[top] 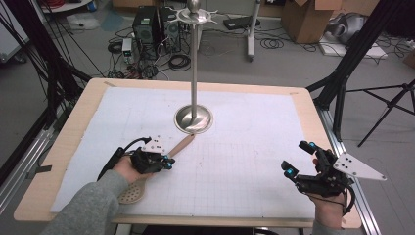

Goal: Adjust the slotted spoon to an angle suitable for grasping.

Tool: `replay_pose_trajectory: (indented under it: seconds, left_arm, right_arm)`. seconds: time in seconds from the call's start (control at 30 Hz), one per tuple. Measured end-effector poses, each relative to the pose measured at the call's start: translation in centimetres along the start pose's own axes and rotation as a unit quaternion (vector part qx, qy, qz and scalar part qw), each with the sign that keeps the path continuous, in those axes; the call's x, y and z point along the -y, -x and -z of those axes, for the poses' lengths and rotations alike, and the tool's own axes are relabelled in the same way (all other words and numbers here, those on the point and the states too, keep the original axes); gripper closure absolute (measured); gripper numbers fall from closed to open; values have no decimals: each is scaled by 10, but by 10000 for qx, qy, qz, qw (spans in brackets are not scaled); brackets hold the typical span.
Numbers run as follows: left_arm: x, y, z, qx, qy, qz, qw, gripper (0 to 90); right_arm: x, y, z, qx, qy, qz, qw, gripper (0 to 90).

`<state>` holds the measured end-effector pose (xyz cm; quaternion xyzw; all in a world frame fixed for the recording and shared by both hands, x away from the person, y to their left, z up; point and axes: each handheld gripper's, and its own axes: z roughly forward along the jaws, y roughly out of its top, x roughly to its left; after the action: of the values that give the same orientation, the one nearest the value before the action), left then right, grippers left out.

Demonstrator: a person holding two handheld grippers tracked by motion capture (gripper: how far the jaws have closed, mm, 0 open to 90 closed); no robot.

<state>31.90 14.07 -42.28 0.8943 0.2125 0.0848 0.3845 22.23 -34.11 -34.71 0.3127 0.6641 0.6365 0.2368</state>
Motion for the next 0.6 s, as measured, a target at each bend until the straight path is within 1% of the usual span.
replay_pose_trajectory:
  seconds: [0.03, 0.07, 0.1, 0.13, 0.2, 0.23, 0.27, 0.4, 0.47, 0.5, 0.6]
  left_arm:
    - [1, 0, 0, -2, -62, -41, 10000, 898]
    - [1, 0, 0, -2, -62, -41, 10000, 898]
    - [2, 2, -1, -21, -183, -100, 9998, 898]
    - [4, 3, -2, -22, -233, -129, 9996, 898]
    - [5, 5, -3, -45, -289, -132, 9995, 897]
    - [7, 5, -3, -32, -335, -161, 9993, 897]
    - [8, 5, -4, -58, -338, -158, 9993, 898]
    - [9, 5, -3, -77, -326, -135, 9993, 898]
    - [10, 5, -1, -85, -352, -128, 9993, 898]
    - [12, 4, 0, -107, -386, -163, 9991, 898]
    - [13, 3, 2, -124, -417, -136, 9990, 898]
  right_arm:
    - [0, 1, -1, -1, -8, 16, 10000, 85]
    - [0, 1, -1, -1, -8, 16, 10000, 85]
    - [1, 1, -1, 11, -21, 18, 10000, 85]
    - [1, 1, -1, 9, -10, 25, 10000, 85]
    - [1, 1, 0, 6, -6, 41, 10000, 85]
    - [0, 0, 0, -3, 2, 13, 10000, 85]
    - [0, 0, 0, 6, 7, 47, 10000, 85]
    - [0, 0, 1, 6, 19, 46, 10000, 85]
    - [0, 1, 1, 9, 12, 44, 10000, 85]
    - [0, 1, 0, 7, 12, 50, 10000, 85]
    - [0, 0, 0, 0, 9, 17, 10000, 85]
